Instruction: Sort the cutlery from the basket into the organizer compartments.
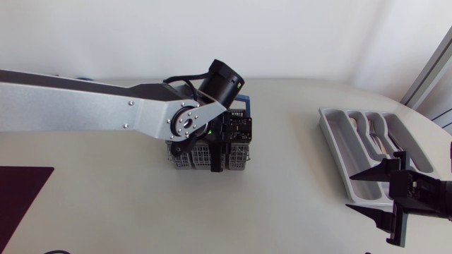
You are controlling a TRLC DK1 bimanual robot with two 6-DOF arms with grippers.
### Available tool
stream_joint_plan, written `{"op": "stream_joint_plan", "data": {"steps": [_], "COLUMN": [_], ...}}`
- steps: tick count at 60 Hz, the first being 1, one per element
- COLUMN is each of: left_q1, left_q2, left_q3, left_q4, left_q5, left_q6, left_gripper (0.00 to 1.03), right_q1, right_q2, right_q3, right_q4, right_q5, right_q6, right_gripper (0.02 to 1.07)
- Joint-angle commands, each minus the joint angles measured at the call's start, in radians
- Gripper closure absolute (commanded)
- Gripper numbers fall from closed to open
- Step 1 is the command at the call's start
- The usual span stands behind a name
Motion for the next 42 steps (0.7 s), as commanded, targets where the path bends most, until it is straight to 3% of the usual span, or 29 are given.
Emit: {"op": "stream_joint_plan", "data": {"steps": [1,9,20,42], "left_q1": [-0.007,-0.009,-0.017,-0.024], "left_q2": [0.030,0.036,0.036,-0.021], "left_q3": [-0.005,-0.013,-0.027,-0.040], "left_q4": [0.011,0.023,0.043,0.042], "left_q5": [-0.005,-0.005,-0.006,-0.028], "left_q6": [0.034,0.044,0.056,0.074], "left_gripper": [0.80,0.84,0.97,1.00], "right_q1": [0.008,0.008,0.009,0.046], "right_q2": [-0.007,-0.013,-0.028,-0.076], "right_q3": [-0.022,-0.026,-0.036,-0.051], "right_q4": [0.002,0.002,0.002,0.002], "right_q5": [-0.009,-0.009,-0.009,-0.006], "right_q6": [0.022,0.022,0.023,0.060], "right_gripper": [0.28,0.28,0.28,0.27]}}
